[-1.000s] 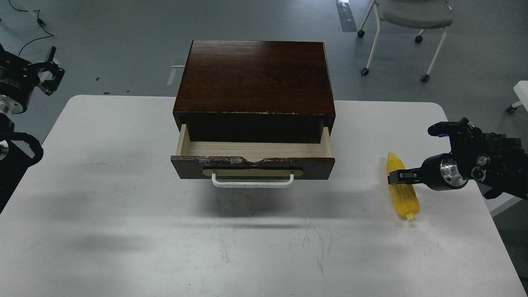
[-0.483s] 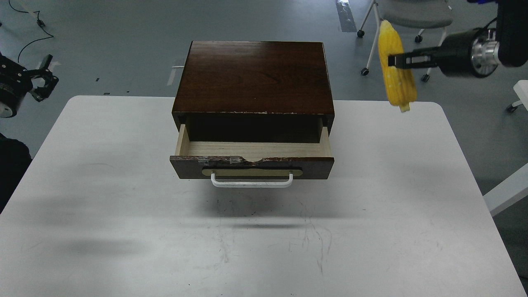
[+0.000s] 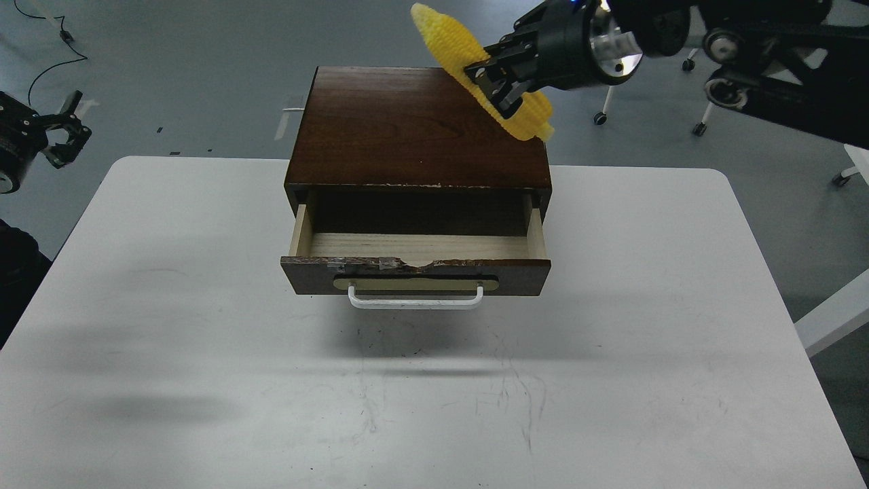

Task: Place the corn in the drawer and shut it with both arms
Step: 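Lift the corn with the right gripper and lower it into the drawer, then release the corn and withdraw the right gripper up and away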

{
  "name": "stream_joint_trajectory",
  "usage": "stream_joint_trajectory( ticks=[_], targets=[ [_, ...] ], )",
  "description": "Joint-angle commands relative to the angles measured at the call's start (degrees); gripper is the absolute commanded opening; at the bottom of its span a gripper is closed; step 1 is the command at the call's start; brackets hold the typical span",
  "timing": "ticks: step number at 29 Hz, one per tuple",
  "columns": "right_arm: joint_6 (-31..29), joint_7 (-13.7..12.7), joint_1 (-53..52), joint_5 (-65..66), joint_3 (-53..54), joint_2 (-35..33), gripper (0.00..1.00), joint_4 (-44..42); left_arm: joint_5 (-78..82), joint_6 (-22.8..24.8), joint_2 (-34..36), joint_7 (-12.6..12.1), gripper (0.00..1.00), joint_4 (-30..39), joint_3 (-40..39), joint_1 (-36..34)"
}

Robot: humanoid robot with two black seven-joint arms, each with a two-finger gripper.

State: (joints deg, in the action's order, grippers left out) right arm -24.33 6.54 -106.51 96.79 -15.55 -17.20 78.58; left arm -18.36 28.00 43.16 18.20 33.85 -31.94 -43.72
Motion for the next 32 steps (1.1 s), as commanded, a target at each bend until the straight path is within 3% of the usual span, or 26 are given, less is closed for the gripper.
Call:
stream_joint_trajectory(
  ticks=[1, 3, 6, 9, 11, 18, 27, 32],
  targets=[
    [-0.01, 0.23, 0.86, 3.66, -1.06, 5.59, 0.04, -0.01, -0.01, 0.00, 0.25, -0.36, 0.98, -0.01, -0.05, -0.05],
    [0.07, 0.23, 1.48, 8.12, -3.16, 8.50, 0.14, -0.27, -0.01, 0.00, 0.52, -0.19, 0.98, -0.01, -0.05, -0.13],
    [0.07, 0.32, 2.79, 11.05, -3.43, 8.50, 0.17, -0.10, -0.01, 0.00, 0.52, 0.08, 0.98, -0.01, -0.05, -0.05],
    [0.16, 0.32, 2.97, 11.23, -3.44, 8.33, 0.27, -0.10, -0.01, 0.00, 0.43, 0.25, 0.98, -0.01, -0.05, 0.04],
    [0.42, 0.32, 3.41, 11.14, -3.35, 8.24, 0.49, -0.01, -0.01, 0.00, 0.34, 0.25, 0.98, -0.01, -0.05, -0.04],
    [1.83, 0.32, 4.55, 11.05, -3.26, 8.33, 0.74, 0.17, -0.10, 0.00, 0.69, 0.34, 0.98, -0.01, -0.31, -0.22],
    [2.10, 0.23, 4.73, 9.83, -0.90, 6.58, 0.81, -0.27, -0.01, 0.00, 0.61, 0.43, 0.98, -0.01, -0.31, -0.57],
    [2.18, 0.23, 5.17, 1.75, 3.14, 3.32, 0.85, -0.36, -0.01, 0.00, 0.70, 0.60, 0.97, 0.08, -0.93, -1.10]
  ],
)
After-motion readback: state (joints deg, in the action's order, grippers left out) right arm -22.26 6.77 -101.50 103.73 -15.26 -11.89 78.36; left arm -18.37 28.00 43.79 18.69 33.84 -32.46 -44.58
